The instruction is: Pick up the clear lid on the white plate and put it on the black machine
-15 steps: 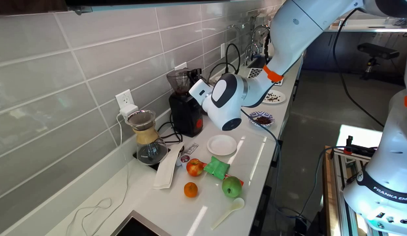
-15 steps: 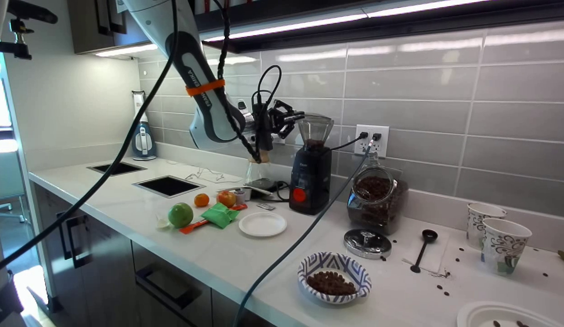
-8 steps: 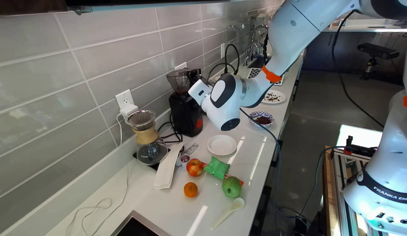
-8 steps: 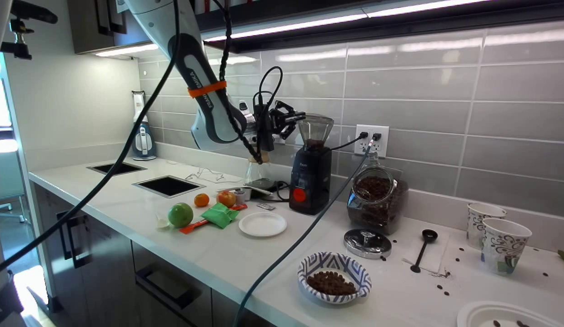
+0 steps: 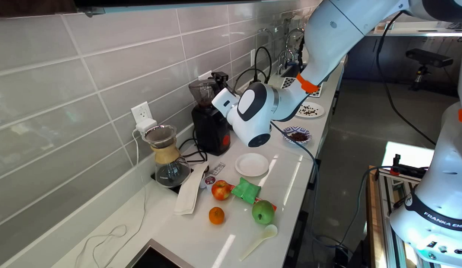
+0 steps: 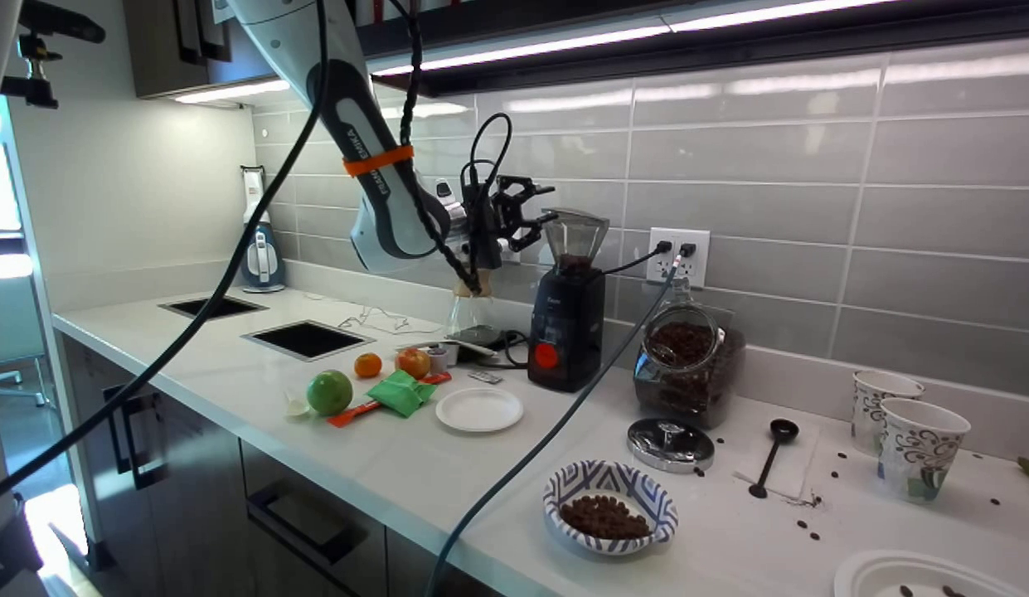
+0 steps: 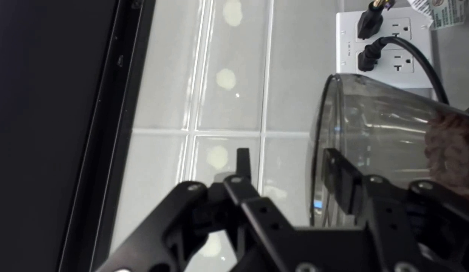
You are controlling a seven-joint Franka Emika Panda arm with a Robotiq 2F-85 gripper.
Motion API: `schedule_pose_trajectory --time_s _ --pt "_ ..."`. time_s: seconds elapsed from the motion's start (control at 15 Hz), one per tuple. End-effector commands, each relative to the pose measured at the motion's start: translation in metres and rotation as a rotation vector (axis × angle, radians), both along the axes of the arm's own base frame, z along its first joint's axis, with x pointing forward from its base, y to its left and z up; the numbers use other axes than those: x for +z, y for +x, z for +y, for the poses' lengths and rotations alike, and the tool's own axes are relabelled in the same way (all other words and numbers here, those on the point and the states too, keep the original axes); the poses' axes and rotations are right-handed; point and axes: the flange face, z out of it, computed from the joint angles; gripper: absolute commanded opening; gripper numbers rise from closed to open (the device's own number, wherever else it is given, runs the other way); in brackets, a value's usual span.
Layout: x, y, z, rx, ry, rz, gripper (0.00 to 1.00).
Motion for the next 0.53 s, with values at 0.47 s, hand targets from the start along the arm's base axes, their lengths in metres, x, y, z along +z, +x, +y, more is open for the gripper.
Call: schedule_pose_trajectory --time_s 0.47 --pt "0.008 -0.001 0.007 -0.003 -0.009 0.019 1.0"
